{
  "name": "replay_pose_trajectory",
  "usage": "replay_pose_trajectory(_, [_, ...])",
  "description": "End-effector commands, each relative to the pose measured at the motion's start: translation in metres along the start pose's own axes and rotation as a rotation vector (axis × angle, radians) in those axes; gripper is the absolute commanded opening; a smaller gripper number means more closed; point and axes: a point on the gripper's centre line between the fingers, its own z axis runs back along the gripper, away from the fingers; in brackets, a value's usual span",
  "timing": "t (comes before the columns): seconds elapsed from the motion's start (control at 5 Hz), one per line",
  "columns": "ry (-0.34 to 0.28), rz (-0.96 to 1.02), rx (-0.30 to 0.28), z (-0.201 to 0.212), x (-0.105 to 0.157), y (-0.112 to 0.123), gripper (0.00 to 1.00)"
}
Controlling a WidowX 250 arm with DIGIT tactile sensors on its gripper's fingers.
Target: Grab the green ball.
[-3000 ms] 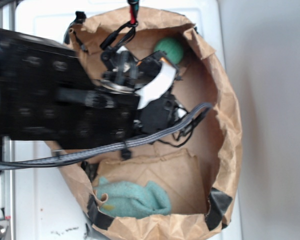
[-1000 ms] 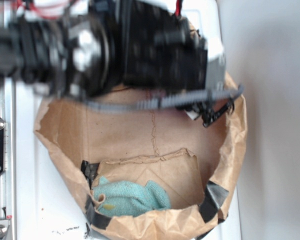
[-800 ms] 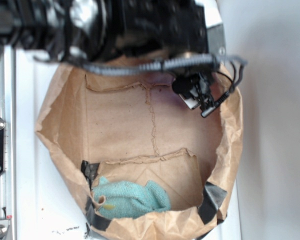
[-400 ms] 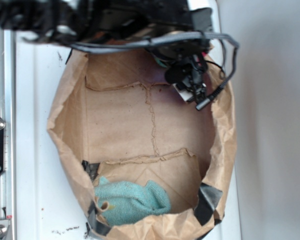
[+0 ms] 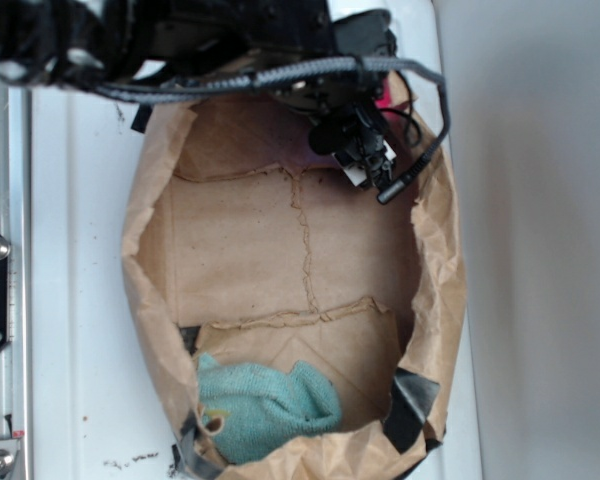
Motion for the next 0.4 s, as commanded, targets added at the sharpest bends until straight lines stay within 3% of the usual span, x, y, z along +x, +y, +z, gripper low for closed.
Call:
replay_pose_trajectory(0.0, [-0.108,0.03,0.0,-0.0129,0.0103,0.0111,1.0])
replay_pose_trajectory(0.2, [-0.11,0.033,0.005,-0.0182,0.0119,0.0096,1.0])
